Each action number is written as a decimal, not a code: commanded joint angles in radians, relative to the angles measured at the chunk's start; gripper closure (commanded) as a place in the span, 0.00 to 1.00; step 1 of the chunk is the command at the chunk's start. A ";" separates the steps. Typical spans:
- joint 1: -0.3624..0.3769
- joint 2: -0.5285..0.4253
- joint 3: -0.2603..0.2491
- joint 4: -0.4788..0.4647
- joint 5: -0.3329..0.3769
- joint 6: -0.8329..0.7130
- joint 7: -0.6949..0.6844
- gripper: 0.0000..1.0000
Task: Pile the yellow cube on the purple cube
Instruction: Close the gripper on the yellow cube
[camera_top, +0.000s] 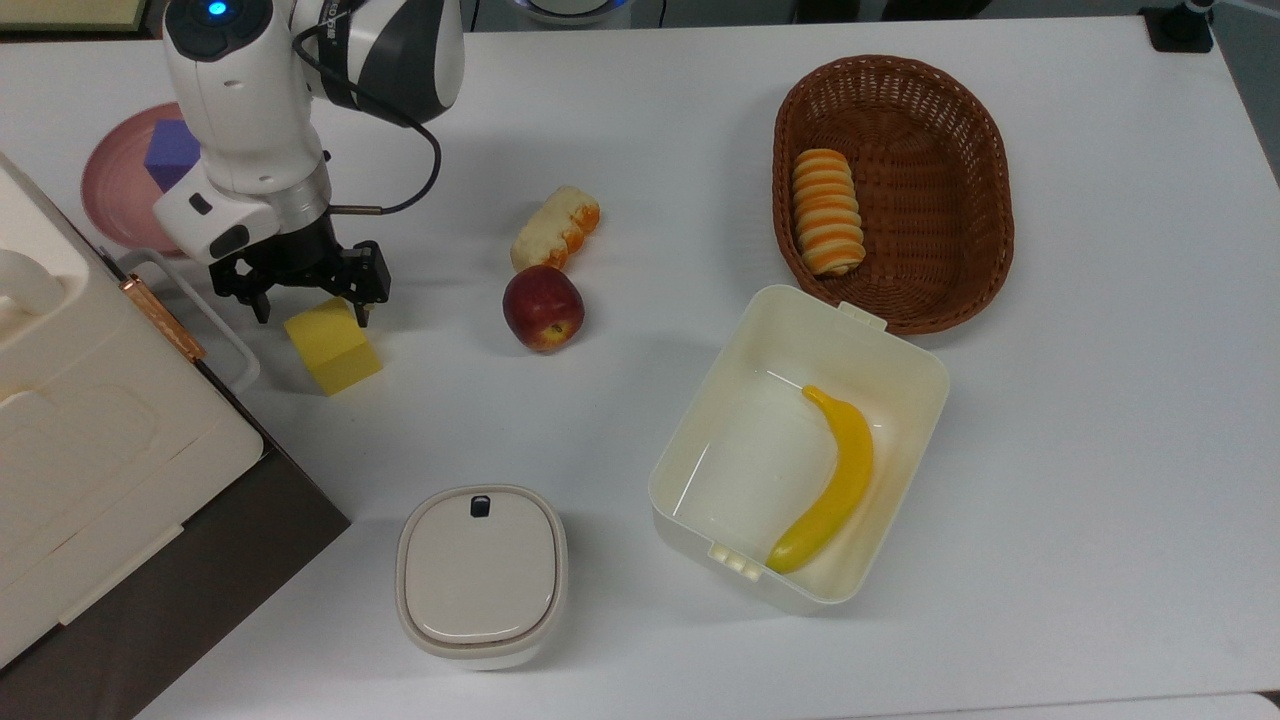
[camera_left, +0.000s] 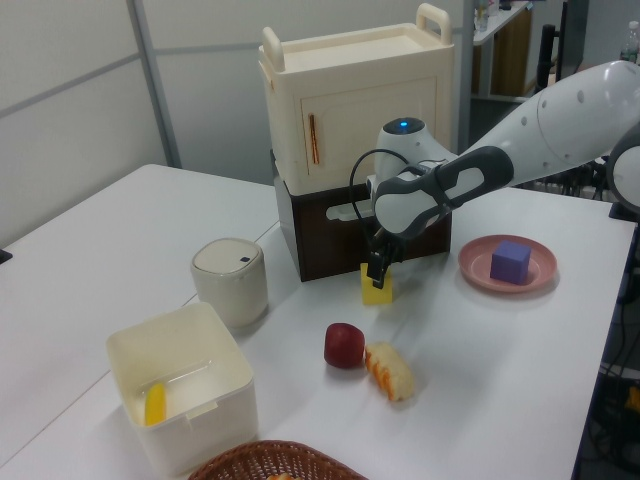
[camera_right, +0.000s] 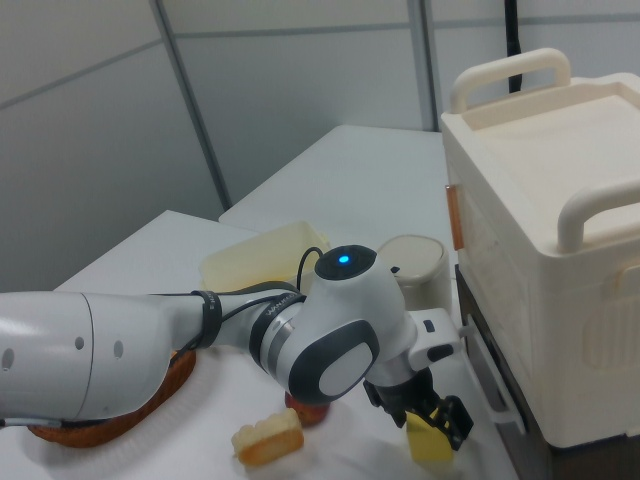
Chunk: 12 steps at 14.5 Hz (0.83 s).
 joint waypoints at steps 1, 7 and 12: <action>-0.003 0.027 -0.005 0.016 -0.044 0.014 -0.132 0.00; 0.000 0.055 -0.005 0.016 -0.046 0.014 -0.222 0.00; 0.017 0.061 -0.001 0.016 -0.040 0.069 -0.211 0.58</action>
